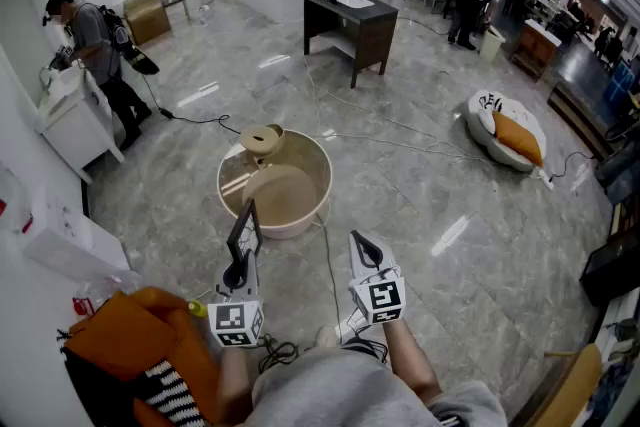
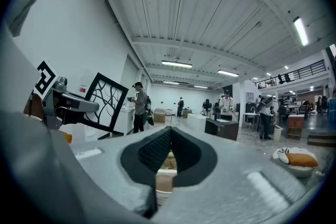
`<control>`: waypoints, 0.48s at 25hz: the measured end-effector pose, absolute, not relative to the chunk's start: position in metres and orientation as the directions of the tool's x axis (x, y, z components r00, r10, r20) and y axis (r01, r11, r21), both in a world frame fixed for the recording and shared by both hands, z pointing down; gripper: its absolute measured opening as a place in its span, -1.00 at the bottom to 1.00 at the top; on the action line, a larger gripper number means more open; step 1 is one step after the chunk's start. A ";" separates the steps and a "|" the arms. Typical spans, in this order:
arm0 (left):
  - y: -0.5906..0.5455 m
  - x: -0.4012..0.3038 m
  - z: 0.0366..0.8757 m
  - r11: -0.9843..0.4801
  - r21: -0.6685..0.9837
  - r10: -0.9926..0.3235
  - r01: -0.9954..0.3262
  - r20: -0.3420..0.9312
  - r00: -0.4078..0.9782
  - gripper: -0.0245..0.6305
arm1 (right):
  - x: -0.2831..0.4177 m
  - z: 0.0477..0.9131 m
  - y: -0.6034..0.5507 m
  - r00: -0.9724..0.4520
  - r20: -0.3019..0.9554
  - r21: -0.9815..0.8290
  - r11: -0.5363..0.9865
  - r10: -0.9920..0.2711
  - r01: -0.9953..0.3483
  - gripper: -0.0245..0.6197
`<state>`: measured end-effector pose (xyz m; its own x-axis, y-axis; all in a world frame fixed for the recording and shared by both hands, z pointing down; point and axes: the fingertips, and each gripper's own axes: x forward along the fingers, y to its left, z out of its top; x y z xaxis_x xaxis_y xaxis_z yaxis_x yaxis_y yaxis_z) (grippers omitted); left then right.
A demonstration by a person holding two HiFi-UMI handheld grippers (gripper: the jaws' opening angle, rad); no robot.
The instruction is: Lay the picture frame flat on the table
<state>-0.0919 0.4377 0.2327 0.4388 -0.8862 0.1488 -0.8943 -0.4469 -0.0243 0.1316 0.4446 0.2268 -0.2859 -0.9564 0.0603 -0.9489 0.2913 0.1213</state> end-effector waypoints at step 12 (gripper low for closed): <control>0.435 -0.088 0.240 -0.451 -0.034 -0.883 -0.892 0.160 0.441 -0.82 | 0.128 0.234 0.437 -0.296 0.067 0.091 0.302 -0.953 -0.949 -0.93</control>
<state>-0.0881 0.4346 0.2403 0.4407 -0.8833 0.1596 -0.8918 -0.4511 -0.0337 0.1283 0.4370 0.2341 -0.2963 -0.9527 0.0674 -0.9491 0.3016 0.0909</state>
